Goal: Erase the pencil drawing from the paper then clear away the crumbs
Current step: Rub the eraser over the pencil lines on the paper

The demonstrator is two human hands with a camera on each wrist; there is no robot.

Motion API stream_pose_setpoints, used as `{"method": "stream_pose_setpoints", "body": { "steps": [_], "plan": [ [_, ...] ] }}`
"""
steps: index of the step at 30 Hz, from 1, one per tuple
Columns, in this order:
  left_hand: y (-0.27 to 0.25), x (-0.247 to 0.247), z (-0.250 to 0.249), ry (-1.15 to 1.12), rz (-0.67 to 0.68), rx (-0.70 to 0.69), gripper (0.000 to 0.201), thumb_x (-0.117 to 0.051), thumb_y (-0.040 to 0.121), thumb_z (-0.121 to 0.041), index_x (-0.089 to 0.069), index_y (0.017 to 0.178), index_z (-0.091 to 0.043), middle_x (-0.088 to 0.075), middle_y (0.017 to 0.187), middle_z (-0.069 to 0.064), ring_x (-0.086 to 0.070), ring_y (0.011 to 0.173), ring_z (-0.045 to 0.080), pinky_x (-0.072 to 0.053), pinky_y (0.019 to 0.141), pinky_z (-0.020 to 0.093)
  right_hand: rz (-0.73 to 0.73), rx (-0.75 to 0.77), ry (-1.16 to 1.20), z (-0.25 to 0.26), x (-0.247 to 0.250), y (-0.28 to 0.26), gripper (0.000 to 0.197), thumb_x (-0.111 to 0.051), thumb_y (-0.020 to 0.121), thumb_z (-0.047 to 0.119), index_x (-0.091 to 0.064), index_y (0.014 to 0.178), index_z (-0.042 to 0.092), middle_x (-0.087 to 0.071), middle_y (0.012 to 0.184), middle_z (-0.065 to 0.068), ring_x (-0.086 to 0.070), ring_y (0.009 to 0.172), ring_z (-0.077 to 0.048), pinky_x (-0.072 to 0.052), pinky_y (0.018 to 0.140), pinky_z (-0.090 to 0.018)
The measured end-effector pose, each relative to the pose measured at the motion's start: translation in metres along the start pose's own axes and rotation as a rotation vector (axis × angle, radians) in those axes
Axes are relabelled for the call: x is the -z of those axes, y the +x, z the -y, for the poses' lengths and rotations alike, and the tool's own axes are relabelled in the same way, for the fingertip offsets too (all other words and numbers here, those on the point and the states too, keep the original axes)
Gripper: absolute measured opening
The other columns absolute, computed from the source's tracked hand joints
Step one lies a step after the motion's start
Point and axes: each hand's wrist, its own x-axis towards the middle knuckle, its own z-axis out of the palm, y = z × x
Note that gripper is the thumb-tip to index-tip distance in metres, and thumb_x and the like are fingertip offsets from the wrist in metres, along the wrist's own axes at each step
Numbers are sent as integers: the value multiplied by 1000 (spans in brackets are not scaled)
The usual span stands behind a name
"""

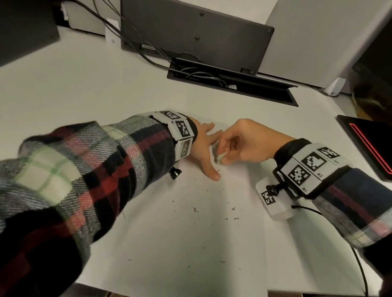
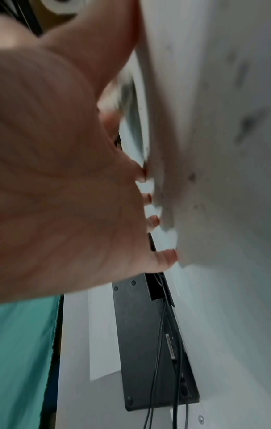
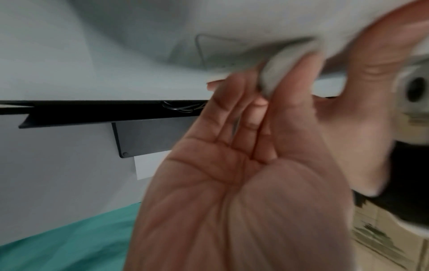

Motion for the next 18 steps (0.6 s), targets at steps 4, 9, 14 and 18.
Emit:
{"method": "stream_pose_setpoints", "body": {
  "steps": [4, 9, 14, 18],
  "plan": [
    [1, -1, 0, 15, 4, 4, 113, -57, 68, -74, 15, 146, -35, 21, 155, -4, 10, 144, 23, -4, 114, 46, 88, 23, 17, 4, -1, -6, 13, -77, 73, 17, -69, 75, 27, -65, 72, 5, -53, 62, 2, -46, 67, -16],
    [-1, 0, 3, 29, -35, -25, 114, -56, 72, -71, 13, 148, -23, 16, 157, -3, 3, 145, 23, -7, 115, 42, -158, -55, -10, -10, 16, 15, 16, -75, 76, 23, -70, 88, 16, -65, 84, -1, -57, 74, -13, -48, 74, -27],
    [-2, 1, 8, -9, -55, -29, 113, -59, 75, -66, 12, 149, -18, 13, 157, -3, 4, 145, 21, -5, 115, 39, -72, -77, -14, -18, 16, 21, 11, -76, 75, 21, -69, 84, 20, -68, 88, -6, -55, 69, -10, -48, 75, -27],
    [-2, 1, 7, 5, -49, -27, 113, -58, 74, -68, 11, 149, -19, 14, 157, -5, 4, 145, 22, -7, 115, 41, -35, -57, 55, -19, 16, 20, 13, -77, 74, 17, -72, 86, 16, -72, 86, -11, -63, 74, -17, -52, 78, -31]
  ]
}}
